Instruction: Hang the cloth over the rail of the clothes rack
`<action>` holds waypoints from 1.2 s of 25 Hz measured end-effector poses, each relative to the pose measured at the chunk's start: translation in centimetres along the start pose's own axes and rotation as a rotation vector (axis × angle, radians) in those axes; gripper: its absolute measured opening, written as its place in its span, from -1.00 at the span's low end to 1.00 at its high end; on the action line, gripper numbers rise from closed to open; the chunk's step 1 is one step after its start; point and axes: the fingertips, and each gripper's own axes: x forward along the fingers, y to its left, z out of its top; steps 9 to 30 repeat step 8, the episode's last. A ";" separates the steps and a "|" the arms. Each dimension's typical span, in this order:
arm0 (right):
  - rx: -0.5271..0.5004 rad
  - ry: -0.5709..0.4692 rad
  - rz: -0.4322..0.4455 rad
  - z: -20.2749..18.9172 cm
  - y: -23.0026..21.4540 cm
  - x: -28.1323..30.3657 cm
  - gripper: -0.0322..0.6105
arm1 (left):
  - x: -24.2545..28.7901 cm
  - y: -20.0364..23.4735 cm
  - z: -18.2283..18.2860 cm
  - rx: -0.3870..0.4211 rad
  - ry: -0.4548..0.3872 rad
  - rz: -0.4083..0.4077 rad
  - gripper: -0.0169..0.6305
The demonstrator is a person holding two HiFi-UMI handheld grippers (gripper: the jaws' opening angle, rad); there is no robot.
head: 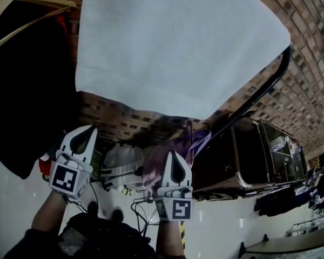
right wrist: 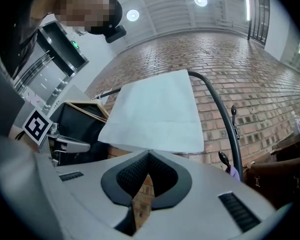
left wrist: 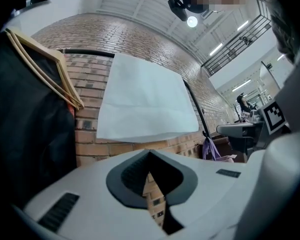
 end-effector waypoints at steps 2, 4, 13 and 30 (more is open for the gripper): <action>-0.001 0.003 0.000 -0.1 0.0 -0.3 -0.84 | -0.2 -0.1 -0.2 0.001 -0.002 0.002 -0.91; -0.008 0.006 0.001 -0.2 0.2 -0.6 -0.83 | -0.5 -0.2 -0.2 -0.001 -0.008 0.001 -0.91; -0.020 -0.006 0.010 -0.2 0.8 -0.6 -0.83 | -1.0 -0.1 -0.1 -0.006 -0.020 0.004 -0.91; -0.020 -0.006 0.010 -0.2 0.8 -0.6 -0.83 | -1.0 -0.1 -0.1 -0.006 -0.020 0.004 -0.91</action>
